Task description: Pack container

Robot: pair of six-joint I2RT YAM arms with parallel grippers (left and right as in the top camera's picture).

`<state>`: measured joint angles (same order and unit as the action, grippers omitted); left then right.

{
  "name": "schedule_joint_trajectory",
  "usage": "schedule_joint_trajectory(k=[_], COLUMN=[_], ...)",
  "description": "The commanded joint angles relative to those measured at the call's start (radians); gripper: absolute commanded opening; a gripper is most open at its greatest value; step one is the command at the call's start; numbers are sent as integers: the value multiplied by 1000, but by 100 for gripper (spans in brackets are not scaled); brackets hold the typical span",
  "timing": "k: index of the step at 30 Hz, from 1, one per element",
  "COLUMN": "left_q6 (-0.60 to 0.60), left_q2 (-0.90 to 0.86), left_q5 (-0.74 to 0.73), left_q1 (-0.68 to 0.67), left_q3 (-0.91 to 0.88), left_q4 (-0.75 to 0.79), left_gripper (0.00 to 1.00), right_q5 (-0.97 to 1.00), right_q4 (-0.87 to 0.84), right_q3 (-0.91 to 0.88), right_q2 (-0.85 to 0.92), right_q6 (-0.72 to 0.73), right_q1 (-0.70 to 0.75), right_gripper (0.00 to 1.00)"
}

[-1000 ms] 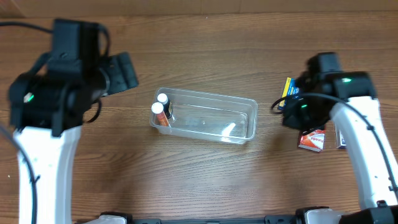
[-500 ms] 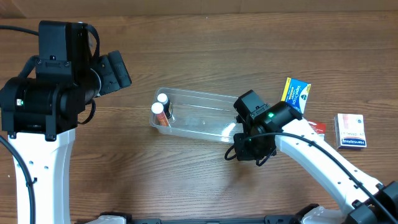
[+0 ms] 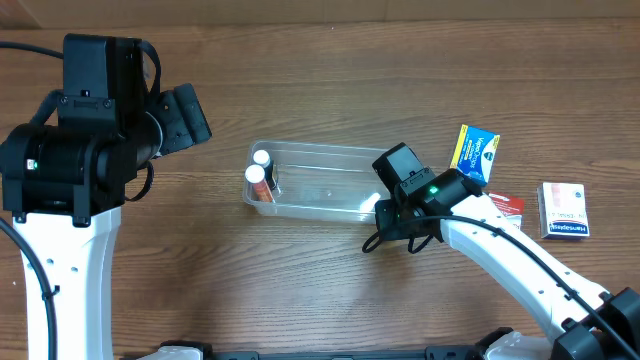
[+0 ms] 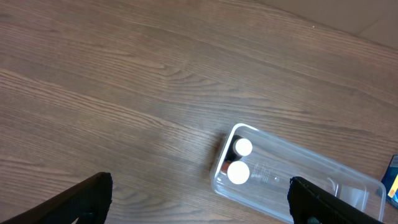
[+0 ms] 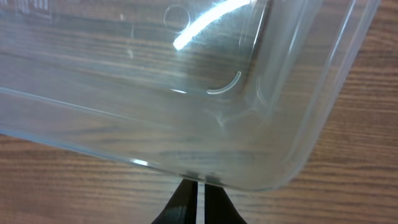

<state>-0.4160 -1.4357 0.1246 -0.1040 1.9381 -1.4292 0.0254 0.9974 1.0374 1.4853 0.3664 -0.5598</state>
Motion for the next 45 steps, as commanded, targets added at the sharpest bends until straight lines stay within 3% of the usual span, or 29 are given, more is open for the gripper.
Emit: schedule_joint_trajectory(k=[1, 17, 22, 23, 24, 26, 28, 30, 38, 45], left_q6=[12, 13, 20, 20, 20, 20, 19, 19, 19, 19], left_q2=[1, 1, 1, 1, 1, 1, 1, 1, 1, 0], left_q5=[8, 10, 10, 10, 10, 10, 10, 10, 10, 10], left_q1=[6, 6, 6, 6, 6, 6, 6, 6, 6, 6], left_q3=[8, 8, 8, 8, 8, 8, 8, 8, 8, 8], left_q4=[-7, -7, -7, -6, -6, -6, -6, -6, -6, -6], left_gripper=[91, 92, 92, 92, 92, 92, 92, 92, 92, 92], right_q5=[27, 12, 9, 58, 96, 194, 218, 217, 51, 6], right_q4=[-33, -31, -19, 2, 12, 20, 18, 18, -19, -82], right_q3=[-3, -1, 27, 62, 87, 160, 224, 282, 359, 358], right_q2=[-3, -10, -132, -188, -219, -276, -285, -264, 1, 300], right_q6=[5, 4, 35, 55, 57, 48, -4, -39, -82, -87], right_q1=[-6, -6, -15, -5, 5, 53, 126, 217, 565, 603], right_gripper=[7, 7, 8, 11, 25, 82, 94, 100, 100, 100])
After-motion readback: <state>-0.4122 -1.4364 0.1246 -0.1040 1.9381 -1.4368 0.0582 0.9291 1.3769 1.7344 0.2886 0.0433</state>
